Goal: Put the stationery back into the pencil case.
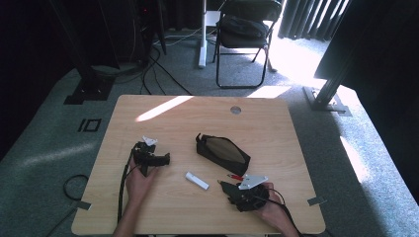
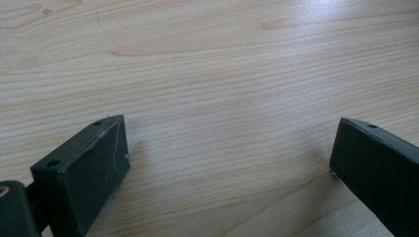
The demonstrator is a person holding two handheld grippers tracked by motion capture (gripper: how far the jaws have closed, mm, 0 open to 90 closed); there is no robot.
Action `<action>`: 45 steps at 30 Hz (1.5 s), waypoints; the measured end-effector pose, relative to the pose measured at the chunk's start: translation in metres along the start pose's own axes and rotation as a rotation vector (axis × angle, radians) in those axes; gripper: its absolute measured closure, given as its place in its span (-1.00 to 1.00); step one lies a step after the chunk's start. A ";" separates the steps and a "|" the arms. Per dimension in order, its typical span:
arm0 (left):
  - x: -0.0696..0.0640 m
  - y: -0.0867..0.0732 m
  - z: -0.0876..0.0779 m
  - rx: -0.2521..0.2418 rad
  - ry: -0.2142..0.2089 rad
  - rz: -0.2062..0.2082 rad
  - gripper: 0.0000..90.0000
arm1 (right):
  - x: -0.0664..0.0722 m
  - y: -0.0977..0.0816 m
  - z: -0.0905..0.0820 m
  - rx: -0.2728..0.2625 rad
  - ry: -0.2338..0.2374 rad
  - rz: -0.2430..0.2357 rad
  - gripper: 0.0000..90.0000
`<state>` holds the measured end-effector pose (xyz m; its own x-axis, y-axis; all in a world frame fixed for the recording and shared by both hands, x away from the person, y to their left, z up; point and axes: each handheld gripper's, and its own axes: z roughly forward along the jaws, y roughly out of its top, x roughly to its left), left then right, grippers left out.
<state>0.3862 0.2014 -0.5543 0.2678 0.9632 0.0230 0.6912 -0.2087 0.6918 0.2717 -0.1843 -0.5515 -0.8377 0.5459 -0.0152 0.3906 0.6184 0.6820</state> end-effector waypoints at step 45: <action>0.000 0.000 0.000 0.000 0.000 0.001 -0.96 | 0.001 0.002 -0.004 -0.026 -0.009 0.018 -0.07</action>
<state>0.3864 0.2012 -0.5543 0.2683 0.9630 0.0237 0.6911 -0.2096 0.6917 0.2702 -0.1853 -0.5474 -0.8270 0.5622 -0.0088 0.3959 0.5934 0.7008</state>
